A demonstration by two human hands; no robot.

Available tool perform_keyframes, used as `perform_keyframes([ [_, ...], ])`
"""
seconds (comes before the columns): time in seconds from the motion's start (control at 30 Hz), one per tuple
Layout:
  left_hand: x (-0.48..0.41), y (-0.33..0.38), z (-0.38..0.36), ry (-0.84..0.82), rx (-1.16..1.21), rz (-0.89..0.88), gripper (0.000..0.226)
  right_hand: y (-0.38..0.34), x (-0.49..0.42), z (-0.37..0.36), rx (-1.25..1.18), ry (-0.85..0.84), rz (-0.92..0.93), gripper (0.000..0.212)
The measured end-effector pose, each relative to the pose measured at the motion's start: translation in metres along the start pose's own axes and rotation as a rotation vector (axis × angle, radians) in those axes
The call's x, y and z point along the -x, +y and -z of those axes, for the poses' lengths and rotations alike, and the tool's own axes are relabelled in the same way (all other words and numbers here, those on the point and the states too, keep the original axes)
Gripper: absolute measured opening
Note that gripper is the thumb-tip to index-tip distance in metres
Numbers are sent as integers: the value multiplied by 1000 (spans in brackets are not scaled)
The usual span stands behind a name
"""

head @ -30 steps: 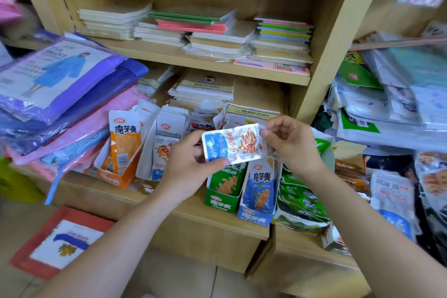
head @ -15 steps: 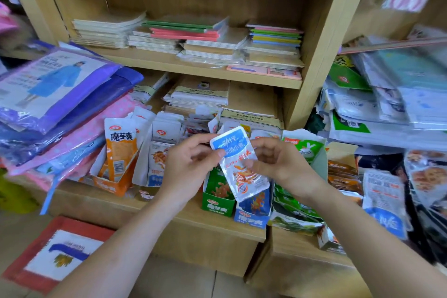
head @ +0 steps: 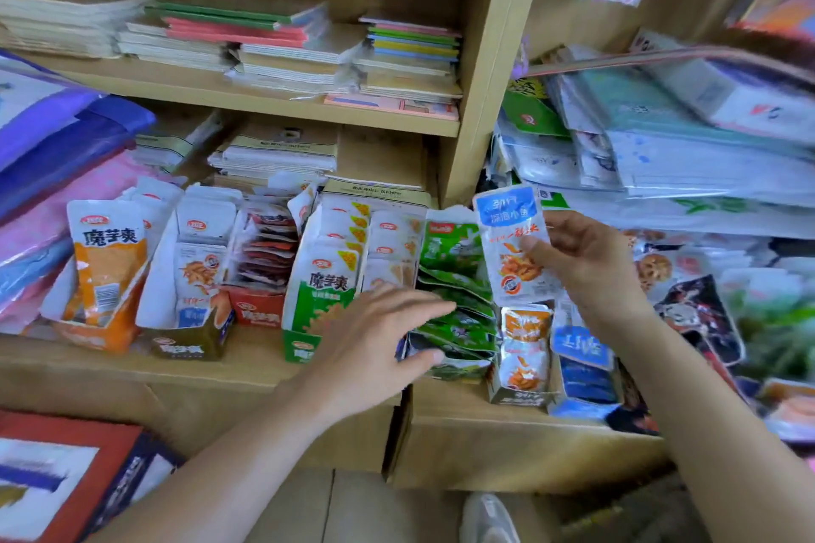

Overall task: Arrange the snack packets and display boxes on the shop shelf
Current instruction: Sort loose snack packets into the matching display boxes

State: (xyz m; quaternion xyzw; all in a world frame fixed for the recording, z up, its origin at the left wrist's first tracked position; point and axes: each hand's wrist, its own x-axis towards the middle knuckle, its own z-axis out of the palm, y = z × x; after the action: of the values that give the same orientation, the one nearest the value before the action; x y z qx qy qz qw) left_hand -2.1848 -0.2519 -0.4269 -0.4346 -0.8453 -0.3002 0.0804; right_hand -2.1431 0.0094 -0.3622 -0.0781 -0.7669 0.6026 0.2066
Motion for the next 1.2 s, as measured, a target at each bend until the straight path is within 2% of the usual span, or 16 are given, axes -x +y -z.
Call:
perform_keyframes([
  [0.1,-9,7,-17,5,-46,-62,35,9,6,38,128,140,17,31],
  [0.23,-18,13,-30,31,-43,-49,18,16,15,73,176,246,38,15],
  [0.3,-21,18,-34,48,-57,-38,15,16,19,84,202,261,29,14],
  [0.47,-29,34,-46,21,-132,-66,21,19,41,102,428,180,34,42],
  [0.5,-32,38,-49,9,-135,-62,20,20,47,104,470,173,32,42],
  [0.63,-42,45,-59,-8,-150,0,20,27,67,101,602,172,57,21],
  [0.7,-45,46,-60,-10,-148,33,22,34,70,100,681,187,61,18],
  [0.87,-45,49,-61,-16,-136,85,24,37,63,102,887,193,-1,36],
  [1.0,-43,50,-61,-16,-125,92,21,32,55,92,1081,118,-21,28],
  [1.2,-40,47,-59,-51,-93,81,21,34,51,74,1305,-67,4,39],
])
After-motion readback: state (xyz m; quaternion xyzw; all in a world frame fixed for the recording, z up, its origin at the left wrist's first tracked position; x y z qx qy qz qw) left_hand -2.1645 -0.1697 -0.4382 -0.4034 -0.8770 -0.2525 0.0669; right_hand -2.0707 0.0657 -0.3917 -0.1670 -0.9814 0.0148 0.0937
